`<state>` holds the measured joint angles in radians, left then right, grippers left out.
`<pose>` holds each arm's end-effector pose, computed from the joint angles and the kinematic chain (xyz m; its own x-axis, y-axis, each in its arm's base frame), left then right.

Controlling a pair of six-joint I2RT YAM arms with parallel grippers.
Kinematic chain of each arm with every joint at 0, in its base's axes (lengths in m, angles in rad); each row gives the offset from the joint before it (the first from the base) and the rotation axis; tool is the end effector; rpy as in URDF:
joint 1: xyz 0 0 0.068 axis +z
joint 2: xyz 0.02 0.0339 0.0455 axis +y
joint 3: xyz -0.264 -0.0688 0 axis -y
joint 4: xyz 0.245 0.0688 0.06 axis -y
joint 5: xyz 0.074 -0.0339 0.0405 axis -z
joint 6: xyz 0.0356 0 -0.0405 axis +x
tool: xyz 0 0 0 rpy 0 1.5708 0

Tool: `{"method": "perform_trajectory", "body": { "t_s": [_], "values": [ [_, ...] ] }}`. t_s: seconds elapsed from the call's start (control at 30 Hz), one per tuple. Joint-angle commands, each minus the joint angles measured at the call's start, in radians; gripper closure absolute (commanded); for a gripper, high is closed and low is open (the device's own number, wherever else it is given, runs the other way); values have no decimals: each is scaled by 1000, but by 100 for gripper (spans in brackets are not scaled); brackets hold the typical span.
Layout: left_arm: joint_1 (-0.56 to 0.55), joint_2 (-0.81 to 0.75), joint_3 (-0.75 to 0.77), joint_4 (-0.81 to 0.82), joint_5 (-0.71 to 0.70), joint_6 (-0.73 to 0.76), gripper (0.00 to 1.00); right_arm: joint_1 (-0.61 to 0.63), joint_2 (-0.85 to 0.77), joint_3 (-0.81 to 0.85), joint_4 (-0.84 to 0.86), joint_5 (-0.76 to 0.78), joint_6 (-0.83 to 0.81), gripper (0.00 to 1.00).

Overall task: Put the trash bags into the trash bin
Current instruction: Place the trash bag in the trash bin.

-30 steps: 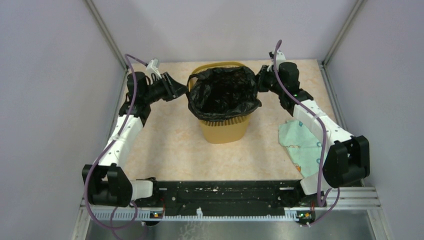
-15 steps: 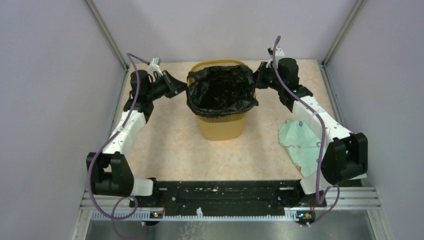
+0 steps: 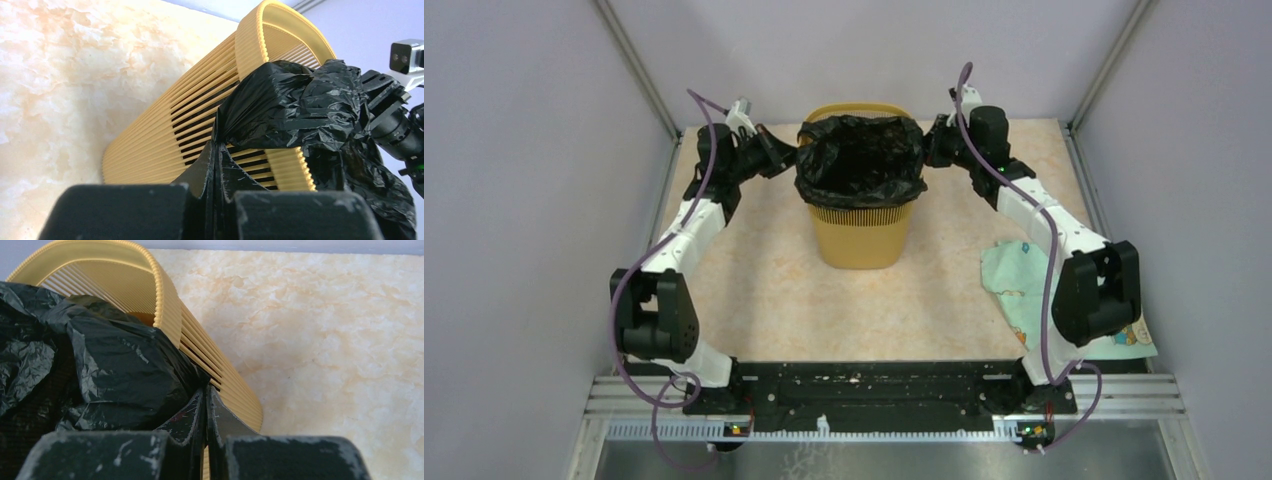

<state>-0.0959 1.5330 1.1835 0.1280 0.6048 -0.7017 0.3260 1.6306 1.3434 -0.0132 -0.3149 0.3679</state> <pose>0.3579 -0.0548 0.3271 -0.5743 -0.4782 -0.6645 0.3407 0.5984 -0.7252 0.3666 0.1356 0.3333 -0.4719 0.2015 -0.8583 -0.4448 0.7861 0.4291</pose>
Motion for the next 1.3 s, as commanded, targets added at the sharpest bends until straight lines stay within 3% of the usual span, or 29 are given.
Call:
{"method": "perform_trajectory", "body": {
  "t_s": [0.0,0.2,0.33,0.57,0.77,0.87,0.97,1.07,1.27],
  "values": [
    [-74,82,13,-30,0,44,100,58,70,13,-37,-66,-4,100],
    [-155,27,-93,-73,-56,44,100,73,24,-38,-20,-71,0,100],
    [-209,-104,-195,-138,-95,39,100,81,-66,-122,-25,-67,1,100],
    [-250,-324,-260,-344,-130,56,100,136,-318,-348,-103,-13,22,100],
    [-292,-375,-248,-472,-177,110,100,192,-550,-519,-162,18,116,99],
    [-292,-366,-222,-503,-241,169,100,221,-659,-563,-250,106,114,87],
    [-290,-348,-183,-512,-256,203,100,221,-740,-544,-341,174,84,67],
    [-290,-326,-140,-524,-281,231,100,221,-776,-490,-428,228,46,52],
    [-280,-279,-82,-517,-288,268,99,222,-778,-365,-585,344,-30,39]
  ]
}}
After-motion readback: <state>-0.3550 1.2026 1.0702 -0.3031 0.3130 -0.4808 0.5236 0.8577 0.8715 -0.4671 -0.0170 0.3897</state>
